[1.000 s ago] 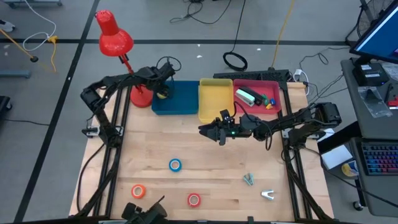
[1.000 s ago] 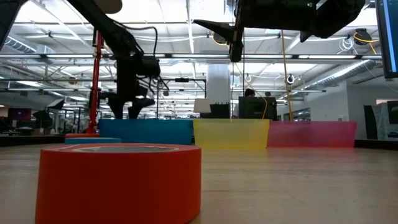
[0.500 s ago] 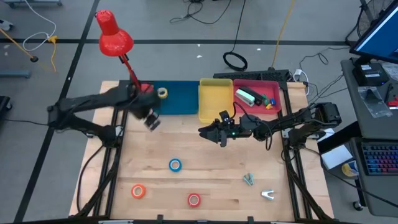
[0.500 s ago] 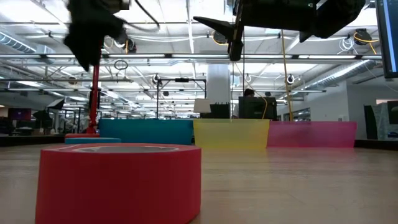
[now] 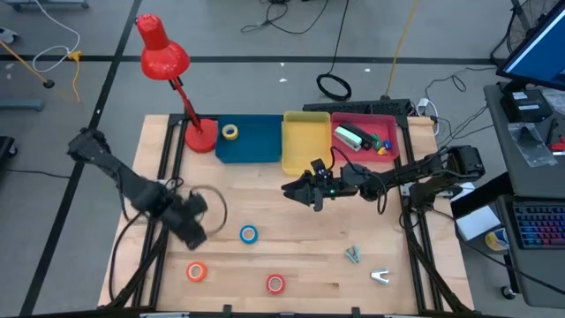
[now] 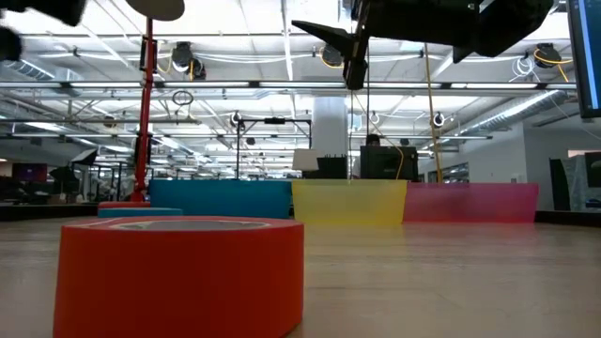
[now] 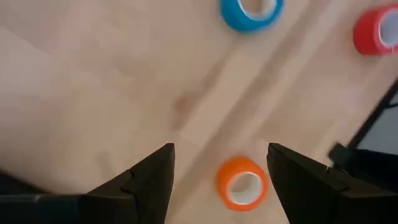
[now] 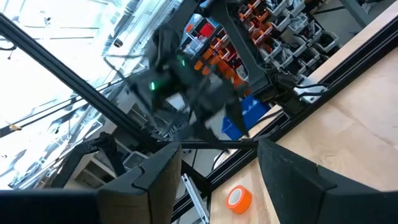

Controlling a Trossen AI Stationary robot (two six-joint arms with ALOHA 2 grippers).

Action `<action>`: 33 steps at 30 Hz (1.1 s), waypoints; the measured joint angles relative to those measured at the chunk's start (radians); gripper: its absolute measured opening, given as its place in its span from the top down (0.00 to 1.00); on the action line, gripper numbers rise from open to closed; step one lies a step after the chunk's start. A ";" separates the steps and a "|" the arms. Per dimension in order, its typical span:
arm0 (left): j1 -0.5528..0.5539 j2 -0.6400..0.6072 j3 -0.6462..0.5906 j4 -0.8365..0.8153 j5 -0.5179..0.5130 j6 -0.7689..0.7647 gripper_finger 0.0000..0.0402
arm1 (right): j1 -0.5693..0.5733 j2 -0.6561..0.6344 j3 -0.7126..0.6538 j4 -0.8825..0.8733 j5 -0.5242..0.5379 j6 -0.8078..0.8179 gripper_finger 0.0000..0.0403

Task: Pick and place Stapler, Stapler remover, tape
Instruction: Put the orange tape into the blue bin

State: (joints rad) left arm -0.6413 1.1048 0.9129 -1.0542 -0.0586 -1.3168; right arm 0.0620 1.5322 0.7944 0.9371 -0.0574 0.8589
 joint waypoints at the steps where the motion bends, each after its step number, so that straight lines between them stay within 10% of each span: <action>1: -0.033 0.018 -0.017 0.044 0.000 -0.040 0.36 | 0.000 0.000 0.000 0.000 0.000 0.000 0.49; 15: -0.241 0.289 -0.043 0.322 0.076 -0.486 0.36 | 0.005 0.000 0.000 0.000 0.000 -0.011 0.49; 33: -0.252 0.481 -0.042 0.490 0.187 -0.568 0.37 | 0.006 0.000 0.000 -0.007 0.000 -0.015 0.49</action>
State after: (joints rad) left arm -0.8928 1.5856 0.8711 -0.5640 0.1282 -1.8853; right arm 0.0675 1.5322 0.7944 0.9302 -0.0574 0.8436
